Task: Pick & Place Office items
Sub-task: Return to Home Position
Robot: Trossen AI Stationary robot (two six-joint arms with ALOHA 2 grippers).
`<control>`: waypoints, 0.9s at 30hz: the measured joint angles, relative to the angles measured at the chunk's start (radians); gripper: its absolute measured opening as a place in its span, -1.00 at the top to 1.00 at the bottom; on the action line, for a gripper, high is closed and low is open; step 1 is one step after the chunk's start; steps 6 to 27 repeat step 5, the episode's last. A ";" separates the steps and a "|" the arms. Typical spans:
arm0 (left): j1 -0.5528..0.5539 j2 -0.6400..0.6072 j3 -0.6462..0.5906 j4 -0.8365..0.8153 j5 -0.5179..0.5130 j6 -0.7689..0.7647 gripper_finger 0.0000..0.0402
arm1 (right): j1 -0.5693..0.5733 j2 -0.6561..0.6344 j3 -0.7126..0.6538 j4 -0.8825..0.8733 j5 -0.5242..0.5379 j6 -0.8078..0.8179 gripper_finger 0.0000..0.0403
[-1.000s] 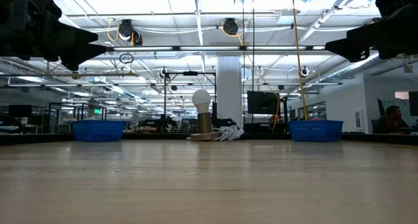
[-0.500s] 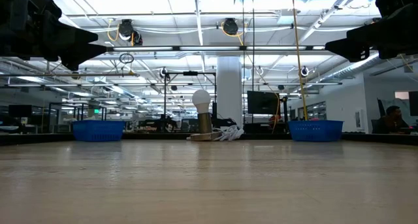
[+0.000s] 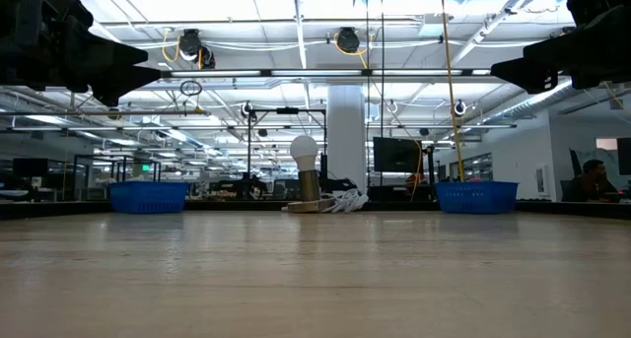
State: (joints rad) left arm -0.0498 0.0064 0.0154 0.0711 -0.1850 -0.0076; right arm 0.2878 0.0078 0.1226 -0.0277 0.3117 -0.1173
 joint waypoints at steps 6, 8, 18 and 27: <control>0.000 0.000 0.000 0.000 0.000 0.000 -0.27 | 0.000 0.000 0.000 0.000 0.000 0.000 -0.70; 0.000 0.000 0.000 0.000 0.000 0.000 -0.27 | 0.000 0.000 0.000 0.000 0.000 0.000 -0.70; 0.000 0.000 0.000 0.000 0.000 0.000 -0.27 | 0.000 0.000 0.000 0.000 0.000 0.000 -0.70; 0.000 0.000 0.000 0.000 0.000 0.000 -0.27 | 0.000 0.000 0.000 0.000 0.000 0.000 -0.70</control>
